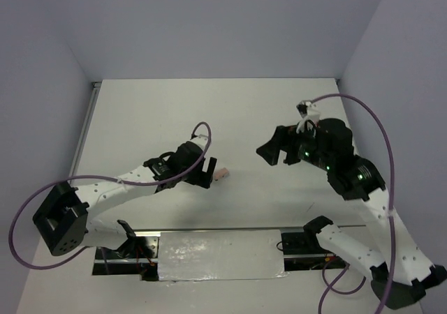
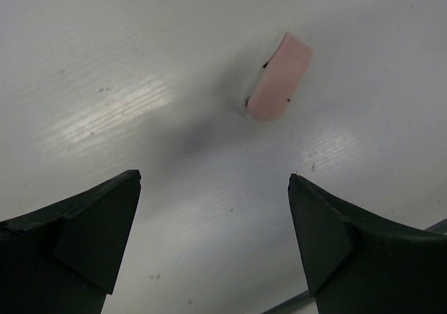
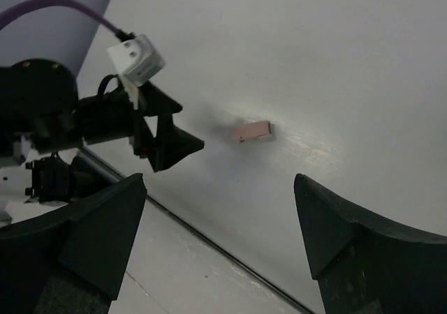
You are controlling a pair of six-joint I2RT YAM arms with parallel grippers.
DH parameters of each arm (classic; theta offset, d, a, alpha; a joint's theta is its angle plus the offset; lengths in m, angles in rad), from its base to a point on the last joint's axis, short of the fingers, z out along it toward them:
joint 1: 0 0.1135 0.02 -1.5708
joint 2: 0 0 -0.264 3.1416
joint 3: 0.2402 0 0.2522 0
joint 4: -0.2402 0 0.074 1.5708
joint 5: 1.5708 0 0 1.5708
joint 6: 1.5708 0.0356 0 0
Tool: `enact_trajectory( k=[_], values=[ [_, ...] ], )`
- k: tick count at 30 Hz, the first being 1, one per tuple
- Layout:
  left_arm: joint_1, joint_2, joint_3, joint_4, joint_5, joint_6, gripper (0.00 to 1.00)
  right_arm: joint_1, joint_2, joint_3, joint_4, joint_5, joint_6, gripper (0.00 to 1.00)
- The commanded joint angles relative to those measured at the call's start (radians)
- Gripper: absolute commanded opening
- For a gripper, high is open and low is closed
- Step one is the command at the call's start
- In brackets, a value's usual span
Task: Sort the stationery into containers
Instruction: Pick up the stapler from the center of the board.
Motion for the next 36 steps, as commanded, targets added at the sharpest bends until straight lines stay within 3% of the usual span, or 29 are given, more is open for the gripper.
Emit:
enact_trajectory(
  k=[1,10,22,28,29,30,31,33,36],
  values=[
    [-0.02,0.01,-0.004,0.283,0.079,0.175,0.99,0.0,-0.123,-0.101,0.043,-0.085,-0.014,0.94],
    [-0.021,0.201,0.056,0.291,0.122,0.26,0.94,-0.002,-0.224,-0.161,-0.011,-0.07,-0.036,0.94],
    [-0.021,0.352,0.105,0.318,0.142,0.267,0.76,0.0,-0.217,-0.196,0.014,-0.075,-0.048,0.94],
    [-0.02,0.382,0.116,0.35,0.176,0.267,0.62,0.0,-0.229,-0.223,0.019,-0.07,-0.05,0.94],
    [-0.021,0.385,0.116,0.352,0.177,0.266,0.59,0.0,-0.231,-0.224,0.019,-0.071,-0.05,0.94],
    [-0.021,0.386,0.116,0.354,0.18,0.266,0.48,0.0,-0.231,-0.229,0.02,-0.073,-0.05,0.94],
    [-0.021,0.384,0.119,0.352,0.179,0.263,0.26,0.0,-0.232,-0.232,0.023,-0.07,-0.05,0.94],
    [-0.023,0.376,0.122,0.34,0.177,0.255,0.08,0.0,-0.241,-0.241,0.035,-0.043,-0.043,0.94],
    [-0.026,0.32,0.111,0.34,0.205,0.246,0.0,0.0,-0.269,-0.284,0.109,-0.016,-0.014,0.95]
  ],
)
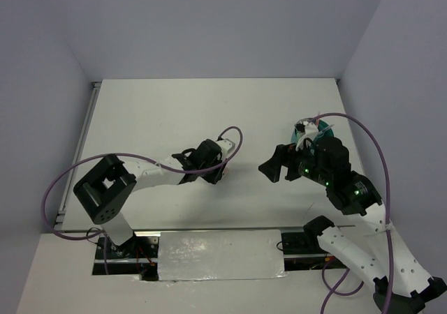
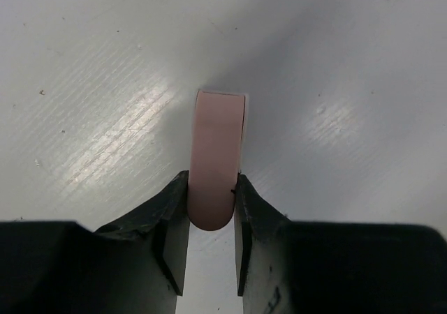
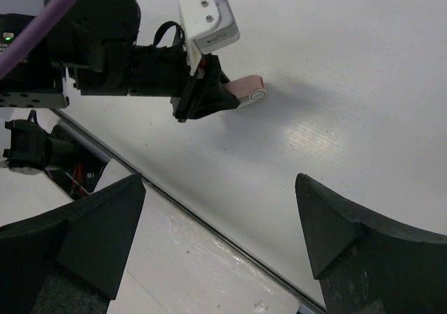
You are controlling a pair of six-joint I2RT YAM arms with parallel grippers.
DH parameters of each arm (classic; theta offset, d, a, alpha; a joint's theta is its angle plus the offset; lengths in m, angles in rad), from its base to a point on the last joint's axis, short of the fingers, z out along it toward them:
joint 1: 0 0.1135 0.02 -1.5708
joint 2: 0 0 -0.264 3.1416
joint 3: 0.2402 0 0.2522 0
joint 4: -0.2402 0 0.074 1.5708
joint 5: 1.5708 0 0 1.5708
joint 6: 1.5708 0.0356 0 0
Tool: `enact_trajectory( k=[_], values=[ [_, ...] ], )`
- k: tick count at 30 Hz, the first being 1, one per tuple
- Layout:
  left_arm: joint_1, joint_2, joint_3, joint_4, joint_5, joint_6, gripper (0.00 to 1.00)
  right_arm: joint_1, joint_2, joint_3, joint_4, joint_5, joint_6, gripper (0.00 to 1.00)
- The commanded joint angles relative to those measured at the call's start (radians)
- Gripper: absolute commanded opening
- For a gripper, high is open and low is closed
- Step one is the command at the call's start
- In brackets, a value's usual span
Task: Sort the stationery into containers
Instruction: Pick up the stapler from the center of the board, then place the stapler in the storage box.
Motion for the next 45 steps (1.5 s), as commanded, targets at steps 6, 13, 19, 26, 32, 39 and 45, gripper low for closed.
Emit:
enact_trajectory(
  k=[6,13,19,26,32,39,45],
  values=[
    [-0.023,-0.288,-0.074,0.136,0.268,-0.046,0.0,-0.002,-0.048,-0.128,0.283,-0.093,-0.003,0.95],
    [-0.035,-0.452,-0.16,0.234,0.582,-0.086,0.0,-0.005,-0.05,-0.128,0.38,-0.277,-0.035,0.95],
    [-0.046,-0.584,-0.223,0.356,0.775,-0.119,0.0,-0.002,-0.034,-0.126,0.402,-0.547,-0.077,0.93],
    [-0.046,-0.646,-0.217,0.369,0.801,-0.139,0.03,0.009,-0.043,-0.204,0.448,-0.606,-0.044,0.89],
    [-0.046,-0.655,-0.204,0.373,0.807,-0.142,0.03,0.064,-0.031,-0.235,0.555,-0.643,0.021,0.83],
    [-0.047,-0.675,-0.18,0.338,0.784,-0.133,0.05,0.127,0.019,-0.267,0.635,-0.64,0.049,0.73],
    [-0.046,-0.687,-0.178,0.335,0.77,-0.132,0.07,0.188,0.044,-0.283,0.693,-0.631,0.065,0.63]
  ],
)
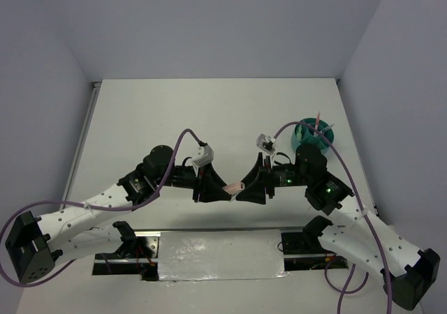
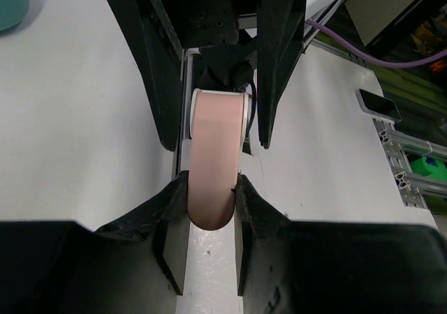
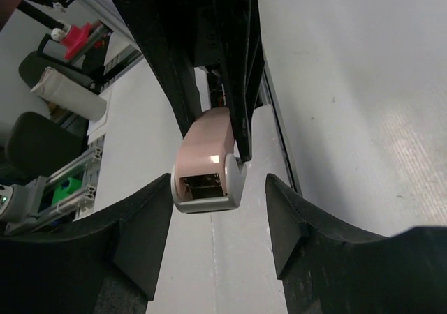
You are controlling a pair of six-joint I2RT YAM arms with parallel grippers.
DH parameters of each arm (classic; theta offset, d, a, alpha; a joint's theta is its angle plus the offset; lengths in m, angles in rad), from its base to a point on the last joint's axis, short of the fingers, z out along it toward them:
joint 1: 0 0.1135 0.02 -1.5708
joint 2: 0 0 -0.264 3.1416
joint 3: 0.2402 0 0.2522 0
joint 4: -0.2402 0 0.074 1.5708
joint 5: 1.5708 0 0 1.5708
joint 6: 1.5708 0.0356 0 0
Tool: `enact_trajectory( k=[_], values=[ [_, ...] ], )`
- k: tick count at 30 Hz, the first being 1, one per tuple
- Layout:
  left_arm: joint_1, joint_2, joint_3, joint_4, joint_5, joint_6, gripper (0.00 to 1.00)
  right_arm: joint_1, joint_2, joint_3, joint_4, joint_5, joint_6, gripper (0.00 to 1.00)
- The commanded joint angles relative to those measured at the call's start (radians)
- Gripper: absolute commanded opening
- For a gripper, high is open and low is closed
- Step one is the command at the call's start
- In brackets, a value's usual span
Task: Sort the stationery into containers
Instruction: Place the stapler in the storage box.
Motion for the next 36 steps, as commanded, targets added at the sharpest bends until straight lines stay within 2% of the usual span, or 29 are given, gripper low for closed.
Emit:
enact_trajectory(
  k=[1,2,4,5,6,10,12,13,14,16,17,18,20,21,24,25,26,28,29,30,31,36],
  values=[
    [-0.002,-0.023,0.044,0.04,0.009,0.002,0.07,0.028,0.005,0.007,0.089,-0.008,0.011,0.61],
    [-0.004,-0.023,0.044,0.039,0.003,0.001,0.07,0.031,0.01,0.01,0.086,-0.005,0.006,0.56],
    [-0.002,-0.019,0.045,0.039,0.007,0.001,0.1,0.038,0.007,0.015,0.089,-0.002,0.005,0.51],
    [-0.004,-0.019,0.045,0.039,0.007,0.001,0.11,0.038,0.004,0.013,0.094,-0.002,0.005,0.43],
    [-0.002,-0.019,0.044,0.037,0.007,0.001,0.14,0.041,0.001,0.013,0.105,-0.004,0.006,0.4],
    [-0.002,-0.012,0.041,0.04,0.009,-0.002,0.18,0.041,-0.01,0.018,0.111,-0.002,0.006,0.39],
    [-0.002,-0.006,0.045,0.034,0.0,-0.002,0.25,0.042,-0.008,0.022,0.111,0.001,0.005,0.34],
    [-0.002,-0.003,0.047,0.03,0.001,-0.002,0.29,0.042,-0.005,0.022,0.111,0.005,0.005,0.28],
    [-0.004,0.0,0.054,0.024,-0.006,0.001,0.45,0.044,-0.004,0.018,0.111,0.009,0.006,0.25],
    [-0.004,-0.003,0.07,-0.019,-0.055,-0.004,0.68,0.041,-0.002,0.019,0.109,0.033,0.0,0.19],
    [-0.004,-0.007,0.077,-0.039,-0.087,-0.011,0.96,0.041,-0.002,0.022,0.074,0.076,-0.009,0.17],
    [-0.002,-0.01,0.093,-0.07,-0.164,-0.015,0.99,0.041,-0.001,0.042,0.042,0.108,-0.04,0.01],
    [-0.004,-0.016,0.162,-0.205,-0.262,-0.021,0.99,0.036,0.005,0.068,-0.068,0.236,-0.07,0.0],
    [-0.002,-0.018,0.191,-0.257,-0.378,-0.024,0.99,0.03,0.019,0.093,-0.101,0.271,-0.099,0.0],
    [-0.004,-0.032,0.312,-0.501,-0.585,-0.064,0.99,-0.039,0.059,0.136,-0.208,0.384,-0.12,0.0],
    [-0.002,-0.036,0.38,-0.565,-0.741,-0.114,0.99,-0.069,0.07,0.142,-0.231,0.406,-0.117,0.0],
    [-0.002,-0.038,0.421,-0.733,-0.838,-0.148,0.99,-0.162,0.08,0.148,-0.263,0.417,-0.112,0.0],
    [-0.002,-0.038,0.541,-0.914,-1.045,-0.229,0.99,-0.278,0.119,0.163,-0.309,0.485,-0.084,0.0],
    [-0.002,-0.056,0.565,-0.984,-1.087,-0.245,0.99,-0.406,0.136,0.185,-0.37,0.514,-0.087,0.0],
    [-0.002,-0.071,0.58,-1.078,-1.121,-0.255,0.99,-0.465,0.159,0.193,-0.392,0.569,-0.081,0.0],
    [-0.002,-0.116,0.588,-1.107,-1.158,-0.263,0.99,-0.56,0.163,0.202,-0.417,0.603,-0.075,0.0],
    [-0.002,-0.252,0.535,-1.193,-1.247,-0.257,0.99,-0.675,0.116,0.203,-0.431,0.872,0.032,0.0]
  ],
)
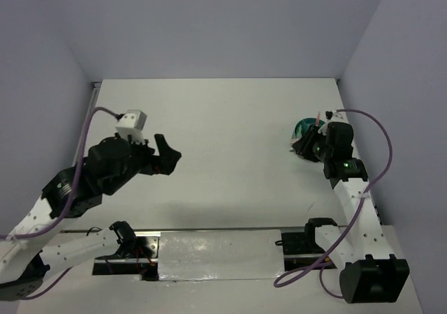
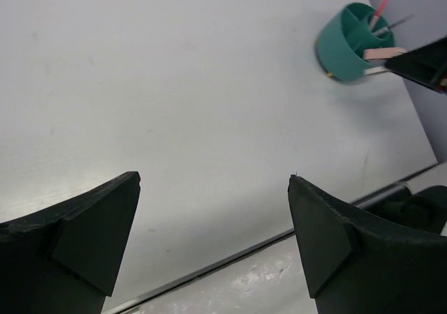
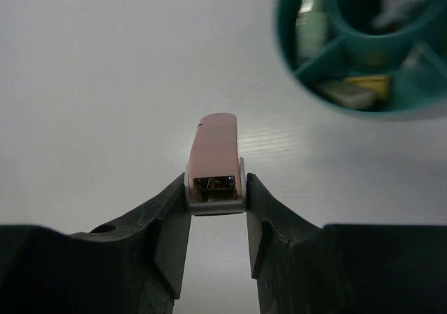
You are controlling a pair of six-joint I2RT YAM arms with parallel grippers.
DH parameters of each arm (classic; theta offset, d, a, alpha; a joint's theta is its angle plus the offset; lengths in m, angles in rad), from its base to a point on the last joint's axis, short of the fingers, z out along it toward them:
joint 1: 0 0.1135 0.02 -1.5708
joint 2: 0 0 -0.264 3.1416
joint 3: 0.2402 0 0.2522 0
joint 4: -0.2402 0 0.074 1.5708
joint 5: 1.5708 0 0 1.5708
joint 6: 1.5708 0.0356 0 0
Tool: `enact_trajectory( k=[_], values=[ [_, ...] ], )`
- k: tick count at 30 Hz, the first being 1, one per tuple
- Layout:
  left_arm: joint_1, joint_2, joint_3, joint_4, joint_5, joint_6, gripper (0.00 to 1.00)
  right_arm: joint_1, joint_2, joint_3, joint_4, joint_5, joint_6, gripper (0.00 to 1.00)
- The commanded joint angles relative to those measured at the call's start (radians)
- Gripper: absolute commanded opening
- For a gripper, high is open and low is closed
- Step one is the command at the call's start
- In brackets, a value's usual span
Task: Sort the stationery into containers
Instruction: Place the stapler in the storage box.
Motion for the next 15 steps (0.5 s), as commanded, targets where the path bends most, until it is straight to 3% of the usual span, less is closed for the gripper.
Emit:
enact_trajectory(
  k=[1,4,6,11,14,15],
  values=[
    [-0.001,-0.077,-0.055,-0.141,-0.16,-0.005,0.99,-0.048,-0.063,0.053,-0.055,0.342,0.081,0.0],
    [-0.002,-0.142,-0.139,-0.096,-0.149,0.021,0.99,-0.116,-0.077,0.05,-0.06,0.497,0.113,0.0],
    [-0.002,-0.167,-0.202,-0.063,-0.128,0.032,0.99,-0.198,-0.083,0.05,-0.043,0.498,0.111,0.0],
    [-0.002,-0.193,-0.278,-0.02,-0.096,0.023,0.99,-0.29,-0.043,0.038,0.058,0.467,0.11,0.0],
    [-0.002,-0.206,-0.282,-0.012,-0.082,0.044,0.99,-0.316,-0.017,-0.032,0.29,0.27,0.059,0.0],
    [-0.002,-0.214,-0.289,-0.006,-0.07,0.049,0.99,-0.316,-0.011,-0.033,0.31,0.289,0.059,0.0]
  ],
)
